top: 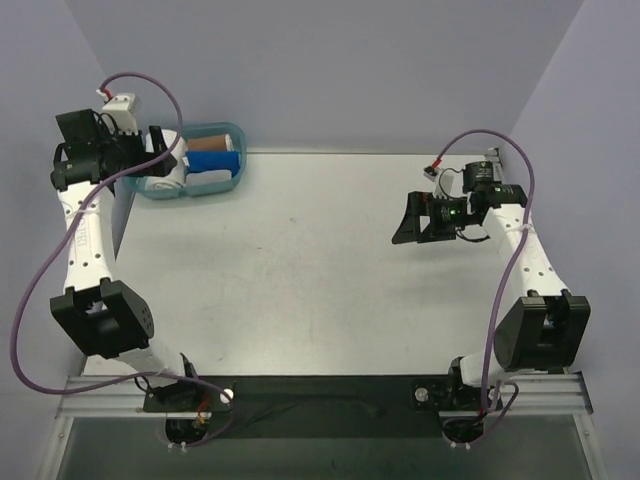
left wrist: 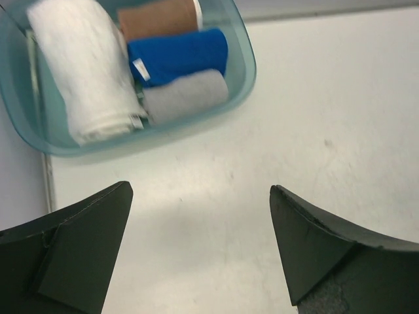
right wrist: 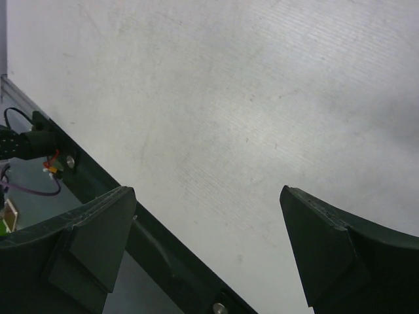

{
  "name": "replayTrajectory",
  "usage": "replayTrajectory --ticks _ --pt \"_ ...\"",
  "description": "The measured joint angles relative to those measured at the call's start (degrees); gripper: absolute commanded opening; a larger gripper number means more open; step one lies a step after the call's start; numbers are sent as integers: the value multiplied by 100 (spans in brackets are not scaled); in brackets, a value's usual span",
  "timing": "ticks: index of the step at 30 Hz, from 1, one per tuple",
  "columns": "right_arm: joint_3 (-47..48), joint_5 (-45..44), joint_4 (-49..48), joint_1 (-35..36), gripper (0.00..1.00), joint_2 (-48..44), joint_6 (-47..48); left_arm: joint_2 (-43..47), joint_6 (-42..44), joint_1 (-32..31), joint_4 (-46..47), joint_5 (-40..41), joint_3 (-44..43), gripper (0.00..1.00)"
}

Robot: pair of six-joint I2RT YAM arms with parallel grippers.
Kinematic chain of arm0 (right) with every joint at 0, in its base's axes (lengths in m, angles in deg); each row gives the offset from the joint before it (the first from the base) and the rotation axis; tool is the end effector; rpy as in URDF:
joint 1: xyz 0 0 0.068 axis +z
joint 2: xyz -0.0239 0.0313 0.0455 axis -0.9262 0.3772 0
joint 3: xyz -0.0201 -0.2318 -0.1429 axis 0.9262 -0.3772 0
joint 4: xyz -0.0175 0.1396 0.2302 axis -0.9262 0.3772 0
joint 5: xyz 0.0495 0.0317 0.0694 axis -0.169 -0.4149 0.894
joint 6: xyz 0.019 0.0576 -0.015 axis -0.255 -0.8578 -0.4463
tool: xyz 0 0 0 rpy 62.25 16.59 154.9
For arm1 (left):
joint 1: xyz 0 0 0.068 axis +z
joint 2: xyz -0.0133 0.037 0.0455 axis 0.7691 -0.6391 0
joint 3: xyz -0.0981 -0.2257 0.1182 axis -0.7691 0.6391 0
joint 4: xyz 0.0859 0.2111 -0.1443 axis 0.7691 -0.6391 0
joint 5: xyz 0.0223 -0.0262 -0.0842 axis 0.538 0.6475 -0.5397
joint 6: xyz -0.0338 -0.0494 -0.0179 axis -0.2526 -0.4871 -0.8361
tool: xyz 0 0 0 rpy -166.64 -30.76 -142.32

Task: Roll the towels
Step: Place the rolled towel into the container

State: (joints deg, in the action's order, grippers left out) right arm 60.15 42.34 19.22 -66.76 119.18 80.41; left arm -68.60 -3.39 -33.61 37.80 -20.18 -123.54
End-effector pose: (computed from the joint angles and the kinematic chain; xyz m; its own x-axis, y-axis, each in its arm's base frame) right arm 0.3293 0.0413 0.3072 -0.7257 -0.0905 -0.6820 -0.5550 0.6628 0.5026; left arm 0.3775 0.0906 0.4134 -0.4582 -0.0159 -0.8887 0.1811 0.9772 -0.1109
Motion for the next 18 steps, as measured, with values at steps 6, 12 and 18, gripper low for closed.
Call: replayTrajectory --ticks 6,12,18 --pt "-739 -752 164 -42 100 -975 -13 1257 330 -177 -588 -157 1707 97" --pt "-1648 -1237 267 -68 100 -1779 7 2118 507 -916 -957 160 3202 97" --pt "-2232 -1346 273 -68 100 -2070 52 2549 516 -1182 -1145 479 4249 97"
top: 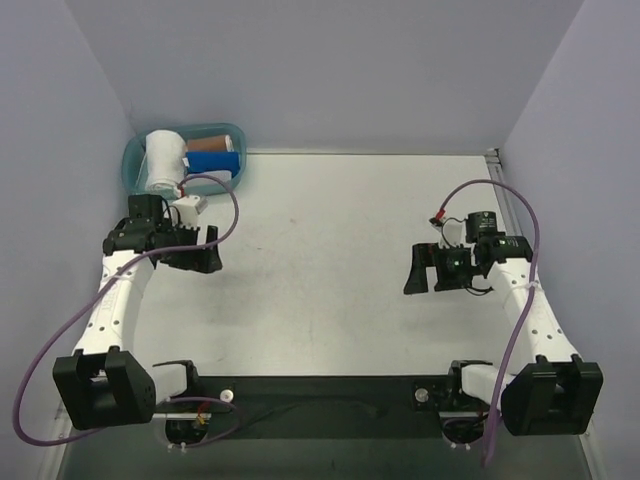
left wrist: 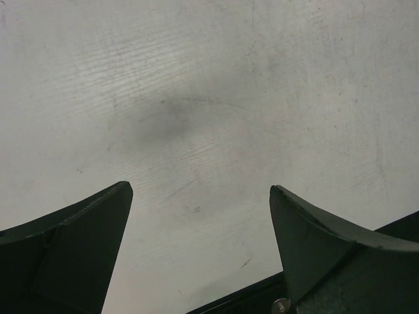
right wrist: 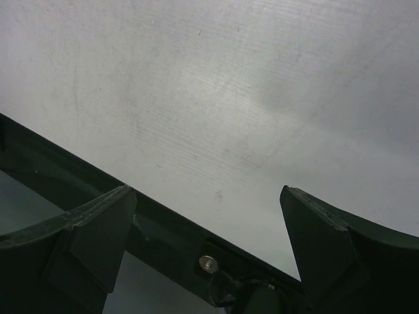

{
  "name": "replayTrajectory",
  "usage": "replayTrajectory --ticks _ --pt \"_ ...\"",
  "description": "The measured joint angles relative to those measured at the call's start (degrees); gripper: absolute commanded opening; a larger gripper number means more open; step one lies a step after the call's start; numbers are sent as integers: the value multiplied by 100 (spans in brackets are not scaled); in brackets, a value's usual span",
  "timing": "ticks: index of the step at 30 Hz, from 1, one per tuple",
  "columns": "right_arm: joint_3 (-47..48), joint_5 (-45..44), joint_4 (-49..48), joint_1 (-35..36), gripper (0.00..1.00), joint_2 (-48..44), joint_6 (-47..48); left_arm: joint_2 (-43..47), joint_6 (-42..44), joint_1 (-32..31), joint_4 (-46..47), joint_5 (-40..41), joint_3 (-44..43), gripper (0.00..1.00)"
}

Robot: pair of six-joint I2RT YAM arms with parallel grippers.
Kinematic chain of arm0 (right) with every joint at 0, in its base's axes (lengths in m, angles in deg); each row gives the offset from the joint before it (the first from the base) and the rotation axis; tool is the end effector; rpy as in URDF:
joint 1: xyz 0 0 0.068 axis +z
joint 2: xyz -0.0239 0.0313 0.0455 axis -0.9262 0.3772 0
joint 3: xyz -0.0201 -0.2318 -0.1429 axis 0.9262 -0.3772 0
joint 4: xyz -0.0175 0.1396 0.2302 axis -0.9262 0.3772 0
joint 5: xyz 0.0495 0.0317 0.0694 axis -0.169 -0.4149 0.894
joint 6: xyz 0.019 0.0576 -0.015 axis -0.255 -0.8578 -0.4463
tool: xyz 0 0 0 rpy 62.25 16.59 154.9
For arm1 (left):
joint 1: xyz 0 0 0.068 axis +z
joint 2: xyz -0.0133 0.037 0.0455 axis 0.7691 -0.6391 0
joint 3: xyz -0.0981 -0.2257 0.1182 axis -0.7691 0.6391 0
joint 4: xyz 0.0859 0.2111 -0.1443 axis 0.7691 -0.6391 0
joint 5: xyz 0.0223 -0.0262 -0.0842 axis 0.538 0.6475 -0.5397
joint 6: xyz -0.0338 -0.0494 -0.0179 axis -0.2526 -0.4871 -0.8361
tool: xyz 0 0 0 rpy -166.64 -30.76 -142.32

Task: Roll the towels
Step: Place the rolled towel into the container

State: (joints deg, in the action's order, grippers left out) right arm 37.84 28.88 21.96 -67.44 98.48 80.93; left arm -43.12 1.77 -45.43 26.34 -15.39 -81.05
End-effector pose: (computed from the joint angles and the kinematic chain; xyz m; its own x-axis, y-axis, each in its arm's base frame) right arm 0.2355 0.0282 0.2662 -0.7838 -0.1071 -0.6118 -0.4168 0.8210 0.3902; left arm 0.2508 0.0033 0.2804 -0.8021 0.1356 -0.5815 0.3012 0.9328 -0.1980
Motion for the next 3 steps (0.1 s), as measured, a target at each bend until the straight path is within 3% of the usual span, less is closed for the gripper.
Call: replayTrajectory --ticks 3 --pt "-118 0 4 0 100 -103 39 149 -13 -31 -11 87 116 97"
